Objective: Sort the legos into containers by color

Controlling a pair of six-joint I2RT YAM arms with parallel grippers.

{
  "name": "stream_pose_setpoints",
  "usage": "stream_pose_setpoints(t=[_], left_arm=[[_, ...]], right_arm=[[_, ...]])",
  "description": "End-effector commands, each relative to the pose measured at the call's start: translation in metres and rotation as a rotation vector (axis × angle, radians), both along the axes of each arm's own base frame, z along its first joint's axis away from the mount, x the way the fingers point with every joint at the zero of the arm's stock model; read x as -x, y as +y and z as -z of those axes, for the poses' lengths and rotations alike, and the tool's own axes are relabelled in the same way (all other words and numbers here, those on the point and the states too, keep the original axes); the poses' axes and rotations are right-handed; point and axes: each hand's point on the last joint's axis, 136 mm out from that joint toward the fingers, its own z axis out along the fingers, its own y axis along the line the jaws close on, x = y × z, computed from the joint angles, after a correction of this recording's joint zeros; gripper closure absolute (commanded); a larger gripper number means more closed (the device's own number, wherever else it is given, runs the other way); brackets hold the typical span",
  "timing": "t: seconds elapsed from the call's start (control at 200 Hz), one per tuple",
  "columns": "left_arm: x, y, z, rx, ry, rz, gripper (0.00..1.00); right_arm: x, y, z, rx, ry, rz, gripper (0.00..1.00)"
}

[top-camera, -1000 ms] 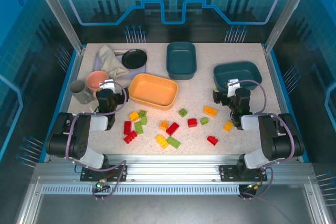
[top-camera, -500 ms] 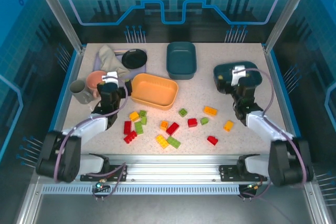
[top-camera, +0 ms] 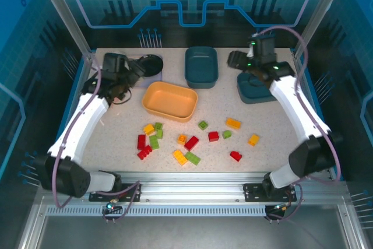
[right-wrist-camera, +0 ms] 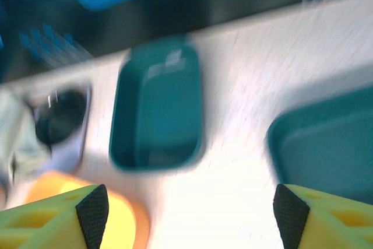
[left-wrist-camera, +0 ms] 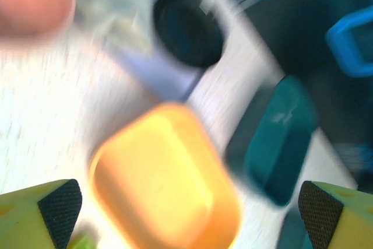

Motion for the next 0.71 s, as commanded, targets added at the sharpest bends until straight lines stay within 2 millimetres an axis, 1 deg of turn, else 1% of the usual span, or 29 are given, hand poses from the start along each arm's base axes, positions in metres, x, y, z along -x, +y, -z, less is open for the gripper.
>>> stream_pose_setpoints(t=[0.0, 0.05, 0.06, 0.1, 0.125, 0.15, 0.175, 0.19, 0.225, 0.275, 0.31, 0.37, 0.46, 0.5, 0.535, 0.545, 0.565, 0.645, 0.7], left_arm=[[0.056, -0.04, 0.056, 0.141, 0.333, 0.076, 0.03], [0.063, -0.052, 0.072, 0.174, 0.384, 0.092, 0.09], [0.064, -0.054, 0.076, 0.184, 0.39, 0.095, 0.1], [0.065, -0.066, 0.086, 0.227, 0.403, 0.113, 0.16], [0.065, -0.073, 0.091, 0.244, 0.41, 0.119, 0.17], [0.066, -0.079, 0.095, 0.253, 0.417, 0.123, 0.18], [0.066, -0.083, 0.099, 0.256, 0.426, 0.124, 0.19], [0.066, -0.086, 0.101, 0.255, 0.43, 0.126, 0.19], [0.066, -0.091, 0.106, 0.252, 0.439, 0.13, 0.2], [0.065, -0.096, 0.113, 0.253, 0.46, 0.13, 0.22], [0.064, -0.1, 0.118, 0.26, 0.469, 0.133, 0.24], [0.062, -0.104, 0.124, 0.257, 0.482, 0.137, 0.26], [0.061, -0.103, 0.132, 0.229, 0.505, 0.132, 0.27], [0.06, -0.102, 0.135, 0.219, 0.51, 0.129, 0.27], [0.059, -0.101, 0.138, 0.211, 0.513, 0.128, 0.27], [0.058, -0.101, 0.139, 0.21, 0.513, 0.128, 0.27], [0.058, -0.102, 0.14, 0.209, 0.514, 0.129, 0.27], [0.055, -0.103, 0.145, 0.208, 0.519, 0.126, 0.28], [0.053, -0.104, 0.148, 0.213, 0.522, 0.123, 0.28]], right_arm=[[0.009, 0.042, 0.028, -0.054, 0.184, -0.15, 0.27], [0.002, 0.053, 0.048, -0.072, 0.256, -0.179, 0.31], [0.001, 0.055, 0.05, -0.074, 0.264, -0.185, 0.32], [-0.005, 0.06, 0.067, -0.077, 0.319, -0.199, 0.36], [-0.008, 0.063, 0.073, -0.074, 0.339, -0.205, 0.38], [-0.012, 0.065, 0.085, -0.067, 0.37, -0.208, 0.39], [-0.017, 0.066, 0.087, -0.066, 0.375, -0.212, 0.4], [-0.02, 0.068, 0.093, -0.065, 0.387, -0.216, 0.41], [-0.027, 0.071, 0.099, -0.063, 0.394, -0.224, 0.42], [-0.037, 0.072, 0.107, -0.049, 0.402, -0.223, 0.43], [-0.043, 0.072, 0.116, -0.038, 0.415, -0.223, 0.45], [-0.053, 0.072, 0.128, -0.023, 0.436, -0.223, 0.48], [-0.065, 0.07, 0.15, 0.007, 0.482, -0.214, 0.5], [-0.069, 0.069, 0.156, 0.02, 0.492, -0.212, 0.51], [-0.073, 0.067, 0.156, 0.028, 0.487, -0.207, 0.52], [-0.074, 0.067, 0.165, 0.035, 0.502, -0.206, 0.52], [-0.076, 0.064, 0.171, 0.043, 0.513, -0.197, 0.52], [-0.082, 0.055, 0.181, 0.059, 0.531, -0.172, 0.53], [-0.085, 0.047, 0.183, 0.068, 0.536, -0.148, 0.53]])
